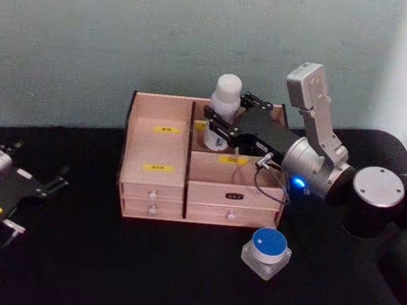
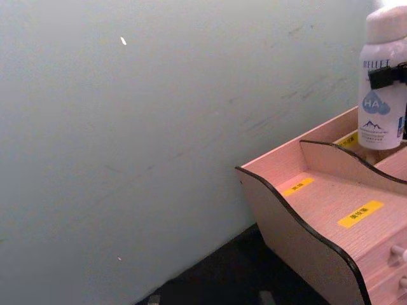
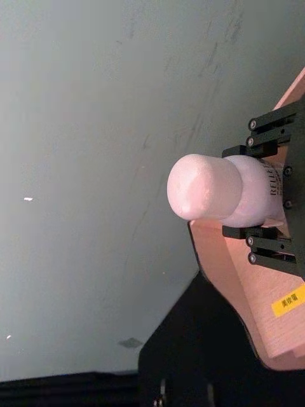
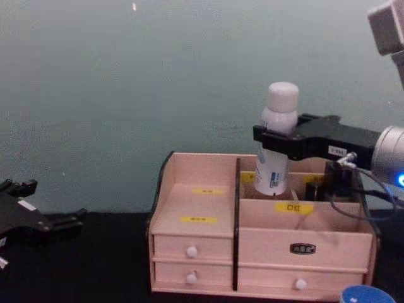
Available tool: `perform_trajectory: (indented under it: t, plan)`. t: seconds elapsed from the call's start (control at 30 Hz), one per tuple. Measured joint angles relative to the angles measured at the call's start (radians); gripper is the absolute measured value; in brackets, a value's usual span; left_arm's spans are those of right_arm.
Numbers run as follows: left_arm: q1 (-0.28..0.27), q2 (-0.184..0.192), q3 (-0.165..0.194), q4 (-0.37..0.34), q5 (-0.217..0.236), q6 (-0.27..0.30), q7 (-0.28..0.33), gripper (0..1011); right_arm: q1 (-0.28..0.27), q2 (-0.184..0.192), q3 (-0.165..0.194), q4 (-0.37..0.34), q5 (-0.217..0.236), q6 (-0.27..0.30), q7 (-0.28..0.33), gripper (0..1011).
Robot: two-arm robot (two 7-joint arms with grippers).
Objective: Pick up the facial cleanser and watermelon frost from the table and place them into the tiered storage box.
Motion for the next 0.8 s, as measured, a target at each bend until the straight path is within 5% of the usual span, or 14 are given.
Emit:
perform_trajectory:
  t: [0.8]
  plan:
    - [0.0, 0.0, 0.0, 0.0, 0.0, 0.0, 0.0, 1001, 0.036, -0.05, 0.01, 0.128, -0.048, 0.023, -0.007, 589]
